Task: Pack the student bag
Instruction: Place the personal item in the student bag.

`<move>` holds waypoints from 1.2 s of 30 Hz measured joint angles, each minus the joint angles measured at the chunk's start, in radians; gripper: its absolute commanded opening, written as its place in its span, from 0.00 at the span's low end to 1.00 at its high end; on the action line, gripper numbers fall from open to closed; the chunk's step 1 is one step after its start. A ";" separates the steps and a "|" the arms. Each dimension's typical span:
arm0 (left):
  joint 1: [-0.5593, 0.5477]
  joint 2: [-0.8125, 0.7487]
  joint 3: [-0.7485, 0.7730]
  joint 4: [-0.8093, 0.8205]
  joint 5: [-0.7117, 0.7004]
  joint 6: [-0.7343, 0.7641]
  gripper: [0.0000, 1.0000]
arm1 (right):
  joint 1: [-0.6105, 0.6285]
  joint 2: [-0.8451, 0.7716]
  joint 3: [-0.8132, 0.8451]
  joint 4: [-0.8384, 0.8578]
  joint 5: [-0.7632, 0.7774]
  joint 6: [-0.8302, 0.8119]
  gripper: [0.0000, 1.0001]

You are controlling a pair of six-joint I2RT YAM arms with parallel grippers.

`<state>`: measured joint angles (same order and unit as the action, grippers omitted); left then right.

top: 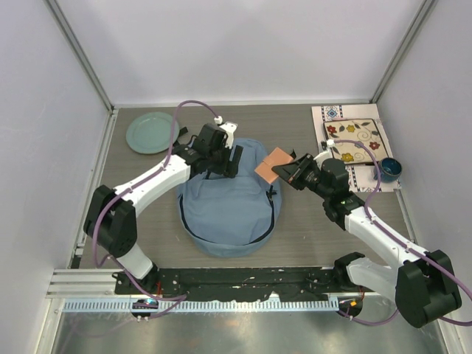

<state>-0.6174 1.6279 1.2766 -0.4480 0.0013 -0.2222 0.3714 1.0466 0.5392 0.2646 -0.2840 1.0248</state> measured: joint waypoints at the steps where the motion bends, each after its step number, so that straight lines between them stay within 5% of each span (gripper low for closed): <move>1: 0.000 0.001 0.003 -0.002 0.000 0.000 0.69 | 0.000 0.000 0.000 0.000 0.000 0.000 0.02; 8: 0.007 0.021 0.010 -0.017 -0.006 0.017 0.36 | 0.000 0.000 0.000 -0.001 -0.001 -0.002 0.02; 13: 0.012 0.026 0.010 -0.021 -0.013 0.023 0.00 | 0.000 0.000 0.000 -0.001 -0.001 -0.002 0.01; 23: 0.013 0.027 0.097 -0.102 0.003 -0.011 0.00 | 0.034 0.020 0.000 0.012 -0.007 0.003 0.01; 36: 0.058 0.027 0.144 -0.132 0.106 -0.217 0.00 | 0.191 0.190 0.000 0.229 -0.034 0.129 0.01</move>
<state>-0.5594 1.6550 1.4204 -0.5804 0.1078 -0.4393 0.5621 1.2362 0.5396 0.4931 -0.3176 1.1534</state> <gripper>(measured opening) 0.009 0.124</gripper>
